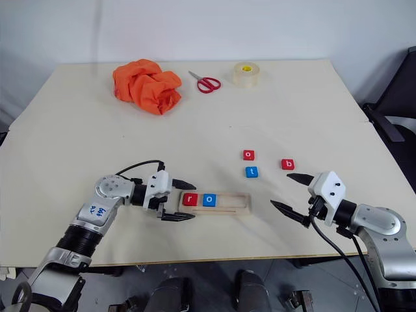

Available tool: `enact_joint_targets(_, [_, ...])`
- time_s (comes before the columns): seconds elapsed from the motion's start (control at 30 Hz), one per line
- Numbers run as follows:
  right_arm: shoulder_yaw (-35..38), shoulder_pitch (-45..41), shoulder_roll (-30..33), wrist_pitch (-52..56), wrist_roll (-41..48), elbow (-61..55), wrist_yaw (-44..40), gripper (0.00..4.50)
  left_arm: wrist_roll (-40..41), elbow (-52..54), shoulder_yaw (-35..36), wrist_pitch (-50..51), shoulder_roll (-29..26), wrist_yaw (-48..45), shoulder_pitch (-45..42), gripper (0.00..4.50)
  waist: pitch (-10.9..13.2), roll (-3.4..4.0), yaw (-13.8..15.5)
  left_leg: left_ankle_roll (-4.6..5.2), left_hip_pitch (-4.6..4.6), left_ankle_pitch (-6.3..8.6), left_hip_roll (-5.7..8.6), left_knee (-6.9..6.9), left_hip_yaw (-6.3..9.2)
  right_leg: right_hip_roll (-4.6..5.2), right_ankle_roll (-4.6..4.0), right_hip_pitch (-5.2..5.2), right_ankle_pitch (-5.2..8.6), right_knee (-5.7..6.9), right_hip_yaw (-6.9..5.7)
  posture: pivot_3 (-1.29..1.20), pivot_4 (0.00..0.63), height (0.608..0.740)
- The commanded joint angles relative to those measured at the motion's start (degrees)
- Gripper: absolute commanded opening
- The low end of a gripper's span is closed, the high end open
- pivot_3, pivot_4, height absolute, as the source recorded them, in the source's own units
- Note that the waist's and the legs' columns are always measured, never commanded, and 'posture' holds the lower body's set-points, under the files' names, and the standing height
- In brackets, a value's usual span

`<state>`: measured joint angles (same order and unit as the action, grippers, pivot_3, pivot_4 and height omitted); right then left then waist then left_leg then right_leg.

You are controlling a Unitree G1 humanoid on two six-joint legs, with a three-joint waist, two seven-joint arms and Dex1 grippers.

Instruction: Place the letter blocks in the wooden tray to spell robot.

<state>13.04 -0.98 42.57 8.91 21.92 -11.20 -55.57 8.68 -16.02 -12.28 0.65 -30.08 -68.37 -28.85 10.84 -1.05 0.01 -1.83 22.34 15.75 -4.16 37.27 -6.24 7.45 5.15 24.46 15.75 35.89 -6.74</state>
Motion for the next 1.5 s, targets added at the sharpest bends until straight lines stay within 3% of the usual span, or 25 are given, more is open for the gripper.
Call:
enact_joint_targets(0.03, [2.2, -0.7, 1.3, 0.5, 1.1, -2.3, 0.7, 4.5, 2.3, 4.1, 2.3, 0.2, -1.6, -0.7, 1.5, 4.47, 0.0, 0.0, 0.0, 0.0, 0.0, 0.0, 0.0, 0.0, 0.0, 0.0, 0.0, 0.0, 0.0, 0.0, 0.0, 0.0, 0.15, 0.74])
enact_joint_targets(0.23, [4.2, 0.5, 0.4, 4.4, 1.8, -4.3, 4.1, 4.5, 7.8, 4.4, 8.2, 0.2, -5.8, -4.1, 2.9, 4.47, 0.0, 0.0, 0.0, 0.0, 0.0, 0.0, -0.01, 0.0, 0.02, 0.0, 0.0, 0.01, 0.0, 0.01, 0.0, 0.0, 0.15, 0.74])
enact_joint_targets(0.43, [7.0, 1.8, -3.7, 13.3, 2.7, -8.5, 15.2, 4.5, 14.5, -4.4, 15.1, -8.0, -5.7, -12.3, 2.2, 4.47, 0.0, 0.0, 0.1, 0.06, 0.01, 0.03, -0.01, 0.01, 0.01, 0.02, -0.02, 0.0, -0.01, 0.0, 0.0, 0.0, 0.15, 0.74])
enact_joint_targets(0.63, [8.1, 5.8, -8.0, 22.9, 4.0, -17.8, 25.3, 4.5, 12.1, -11.9, 15.0, -14.8, -4.3, -12.5, 1.7, 4.47, 0.0, 0.0, 0.1, 0.1, 0.03, 0.06, 0.0, 0.01, 0.01, 0.03, -0.02, 0.0, -0.01, -0.01, 0.0, 0.0, 0.15, 0.74])
enact_joint_targets(0.8, [9.0, 6.9, -12.2, 28.9, 5.0, -23.8, 32.7, 4.5, 17.9, -13.5, 16.3, -12.9, -2.3, -19.6, 1.6, 4.47, 0.0, -0.01, 0.0, 0.14, 0.04, 0.08, 0.0, 0.03, 0.01, 0.01, -0.03, 0.01, -0.02, -0.01, 0.0, 0.0, 0.15, 0.74])
enact_joint_targets(1.1, [8.7, 7.0, -12.1, 31.9, 5.4, -26.0, 34.0, 4.5, 18.7, -13.0, 16.0, -11.5, -1.9, -20.0, 0.4, 4.47, 0.0, -0.03, -0.1, 0.17, 0.04, 0.1, -0.01, 0.02, 0.02, 0.0, -0.03, 0.01, -0.02, -0.01, 0.01, 0.0, 0.15, 0.74])
enact_joint_targets(1.3, [8.3, 4.9, -11.7, 32.8, 5.3, -24.4, 34.1, 4.5, 19.2, -11.2, 16.2, -10.4, -2.0, -19.4, 0.8, 4.47, 0.0, -0.03, -0.1, 0.19, 0.05, 0.11, -0.01, 0.01, 0.02, 0.0, -0.03, 0.01, -0.02, -0.03, 0.02, 0.0, 0.15, 0.74])
enact_joint_targets(1.5, [4.0, -7.8, -13.3, 36.1, 2.3, -13.8, 39.0, 4.5, 19.8, -6.9, 15.9, -8.5, -1.6, -18.3, 2.4, 4.47, 0.0, -0.04, -0.6, 0.2, 0.02, 0.1, -0.02, 0.02, 0.0, -0.01, -0.06, 0.02, -0.05, 0.0, 0.04, 0.0, 0.15, 0.74])
